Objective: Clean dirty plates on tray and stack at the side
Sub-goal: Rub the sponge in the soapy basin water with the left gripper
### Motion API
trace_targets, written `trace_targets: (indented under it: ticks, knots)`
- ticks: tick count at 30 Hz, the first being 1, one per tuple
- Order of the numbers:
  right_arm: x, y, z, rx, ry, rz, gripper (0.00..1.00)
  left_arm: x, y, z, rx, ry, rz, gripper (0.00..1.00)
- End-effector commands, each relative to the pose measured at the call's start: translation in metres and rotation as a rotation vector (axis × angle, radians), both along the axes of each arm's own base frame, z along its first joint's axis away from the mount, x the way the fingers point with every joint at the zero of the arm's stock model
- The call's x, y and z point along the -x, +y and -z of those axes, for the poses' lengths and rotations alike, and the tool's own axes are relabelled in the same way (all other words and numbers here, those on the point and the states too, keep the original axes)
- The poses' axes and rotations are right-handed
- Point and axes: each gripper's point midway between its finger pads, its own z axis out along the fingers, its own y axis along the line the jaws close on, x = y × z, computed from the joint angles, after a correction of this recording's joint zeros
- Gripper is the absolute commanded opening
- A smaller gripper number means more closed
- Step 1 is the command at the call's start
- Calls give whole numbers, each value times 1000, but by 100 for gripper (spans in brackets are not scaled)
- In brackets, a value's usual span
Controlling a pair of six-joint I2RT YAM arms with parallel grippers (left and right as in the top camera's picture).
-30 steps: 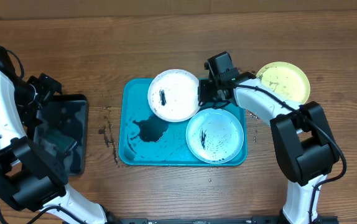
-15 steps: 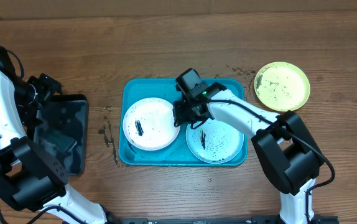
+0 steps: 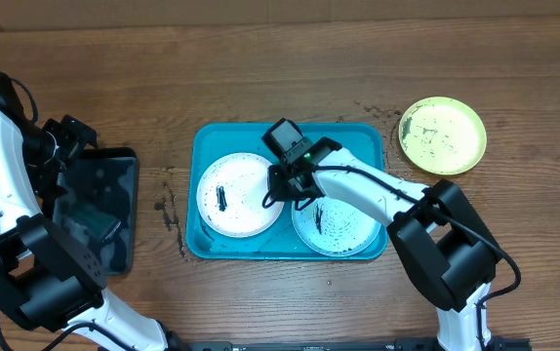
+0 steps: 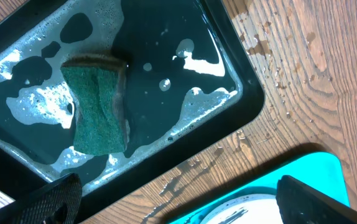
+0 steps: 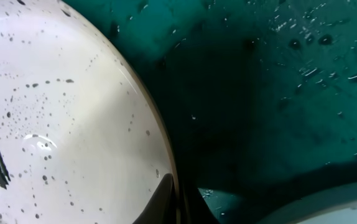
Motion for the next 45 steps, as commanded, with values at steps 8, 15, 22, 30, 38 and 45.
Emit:
trace_targets:
  ticks: [8,15,22,30,38,45]
  knots:
    - [-6,9,-3,-17,-21,45,4,-6,-7,-9,32,-39,3,100]
    - [-8,10,-3,-22,-26,45,4,18,-26,-1,96,69,22,100]
    - [-9,11,-4,-27,-31,44,4,17,-23,1,73,65,73,100]
    - [-9,11,-4,-26,-32,41,4,65,-15,12,12,279,-22,98]
    - [-9,11,-4,-26,-33,41,4,74,-42,72,107,266,16,98]
    - [-10,10,-4,-20,-37,43,4,55,-15,92,-24,181,-1,98]
